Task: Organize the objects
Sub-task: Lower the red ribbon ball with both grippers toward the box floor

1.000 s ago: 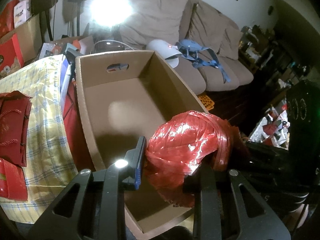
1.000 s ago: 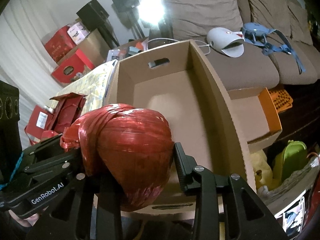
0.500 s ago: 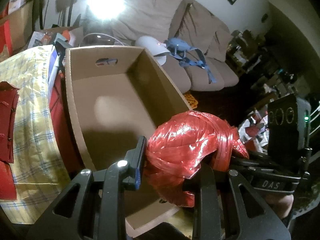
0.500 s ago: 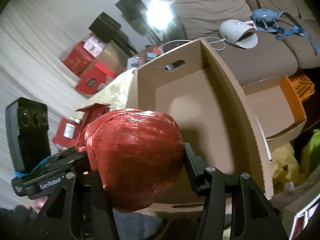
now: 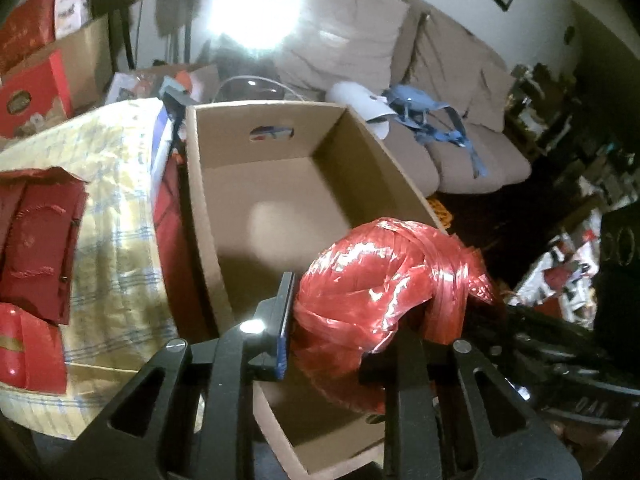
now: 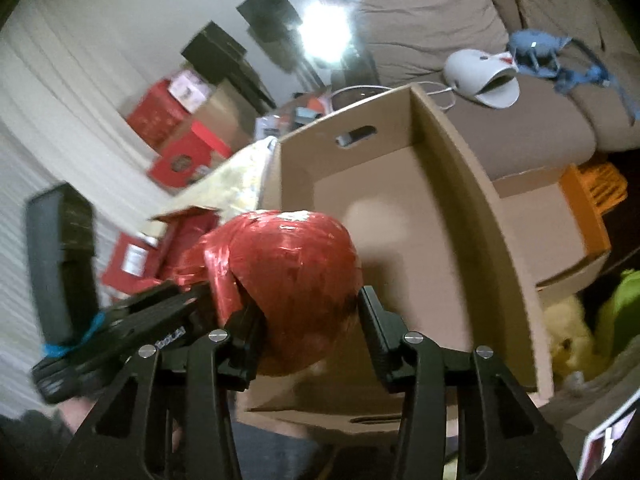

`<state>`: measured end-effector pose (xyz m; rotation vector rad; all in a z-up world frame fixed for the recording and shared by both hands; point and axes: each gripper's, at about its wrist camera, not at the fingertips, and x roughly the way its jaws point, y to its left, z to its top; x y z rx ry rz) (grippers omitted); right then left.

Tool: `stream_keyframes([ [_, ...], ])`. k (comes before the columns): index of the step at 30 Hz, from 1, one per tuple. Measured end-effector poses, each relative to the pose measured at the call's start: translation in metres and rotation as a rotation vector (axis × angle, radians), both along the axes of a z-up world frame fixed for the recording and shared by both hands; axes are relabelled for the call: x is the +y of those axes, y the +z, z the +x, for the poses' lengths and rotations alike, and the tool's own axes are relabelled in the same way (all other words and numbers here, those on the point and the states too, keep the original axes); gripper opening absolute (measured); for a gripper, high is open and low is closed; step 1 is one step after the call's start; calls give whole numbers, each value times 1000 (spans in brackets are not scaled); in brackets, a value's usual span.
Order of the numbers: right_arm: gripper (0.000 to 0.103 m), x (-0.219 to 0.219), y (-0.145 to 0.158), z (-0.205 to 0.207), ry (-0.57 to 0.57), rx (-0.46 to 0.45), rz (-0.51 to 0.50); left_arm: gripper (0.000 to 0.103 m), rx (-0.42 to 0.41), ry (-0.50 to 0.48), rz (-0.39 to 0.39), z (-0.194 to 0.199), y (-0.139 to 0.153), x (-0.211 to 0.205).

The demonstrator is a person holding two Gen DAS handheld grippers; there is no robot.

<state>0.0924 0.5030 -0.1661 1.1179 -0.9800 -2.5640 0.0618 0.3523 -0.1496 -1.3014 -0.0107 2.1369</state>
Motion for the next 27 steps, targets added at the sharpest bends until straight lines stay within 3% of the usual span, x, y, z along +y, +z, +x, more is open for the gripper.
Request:
stream_keyframes([
  [6,41,-3,-5,-4,1,-19,12,21,1,1,-14,0,-1,1],
  [13,21,-5,-15,-12,-37,-77,63,36,-19,-28,-43,3,-1,6],
  [17,19,-7,-15,-13,-48,-88,87,36,21,-42,-52,9,0,9],
  [27,17,-16,-21,-22,-44,-133,150,43,-28,-80,-63,8,-14,4],
])
